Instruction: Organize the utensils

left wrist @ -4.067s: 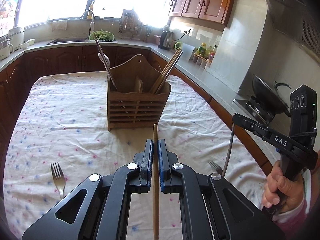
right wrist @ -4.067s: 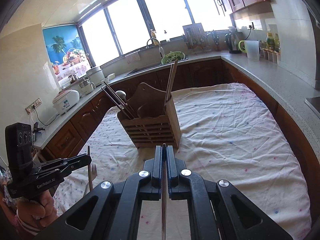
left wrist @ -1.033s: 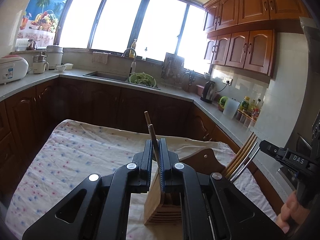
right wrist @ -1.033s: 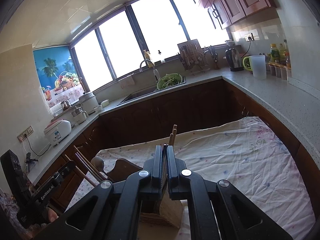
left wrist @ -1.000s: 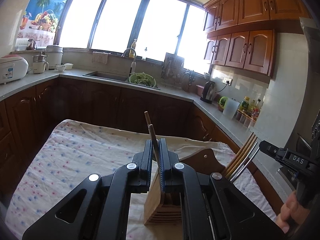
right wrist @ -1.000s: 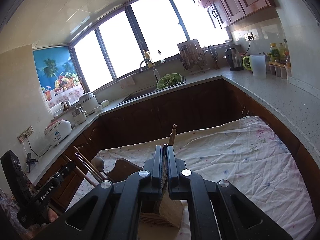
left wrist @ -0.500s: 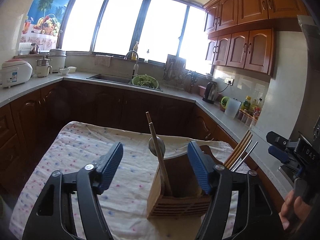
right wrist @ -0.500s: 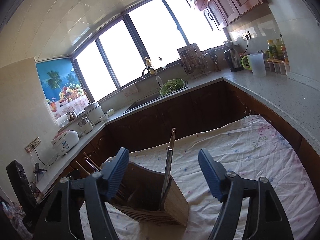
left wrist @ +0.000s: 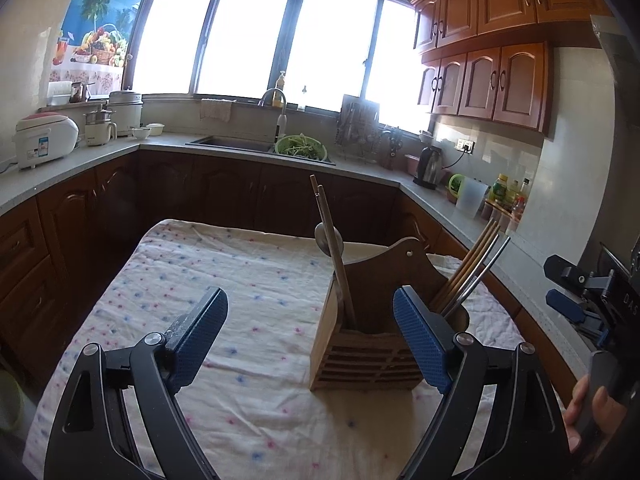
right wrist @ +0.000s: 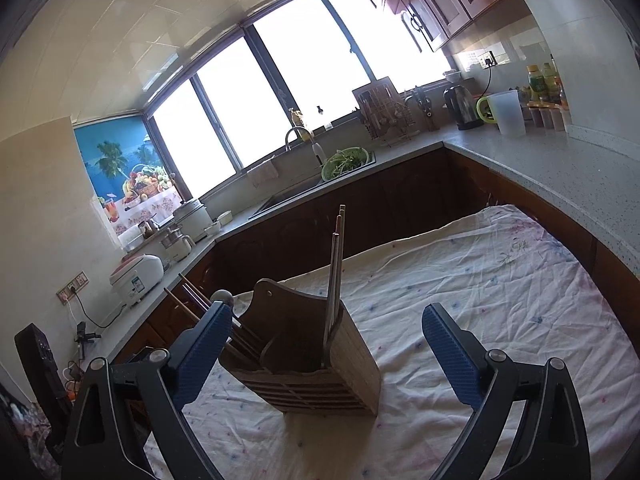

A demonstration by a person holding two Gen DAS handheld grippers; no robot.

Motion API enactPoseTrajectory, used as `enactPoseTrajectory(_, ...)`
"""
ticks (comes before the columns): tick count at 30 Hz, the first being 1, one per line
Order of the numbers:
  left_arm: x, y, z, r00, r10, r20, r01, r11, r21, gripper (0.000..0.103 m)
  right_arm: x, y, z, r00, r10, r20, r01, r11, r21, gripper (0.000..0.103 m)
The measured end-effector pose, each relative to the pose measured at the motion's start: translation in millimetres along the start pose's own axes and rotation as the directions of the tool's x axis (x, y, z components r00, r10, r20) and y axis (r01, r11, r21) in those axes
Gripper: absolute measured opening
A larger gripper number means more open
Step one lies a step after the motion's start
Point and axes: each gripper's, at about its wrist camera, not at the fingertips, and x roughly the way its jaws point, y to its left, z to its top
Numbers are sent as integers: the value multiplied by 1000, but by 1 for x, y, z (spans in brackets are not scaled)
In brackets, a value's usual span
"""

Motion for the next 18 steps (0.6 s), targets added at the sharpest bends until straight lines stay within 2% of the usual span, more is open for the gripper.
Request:
enactPoseTrajectory(9, -31, 0, -16, 1000, 4, -13, -4, 1000, 7, 90, -31, 11, -18, 1000, 10, 14, -10, 1000, -9, 97)
enactPoseTrajectory(18, -75, 0, -41, 1000, -8, -12, 8, 1000, 25, 96, -68, 29, -54, 1000, 15, 10, -14, 996, -84, 100)
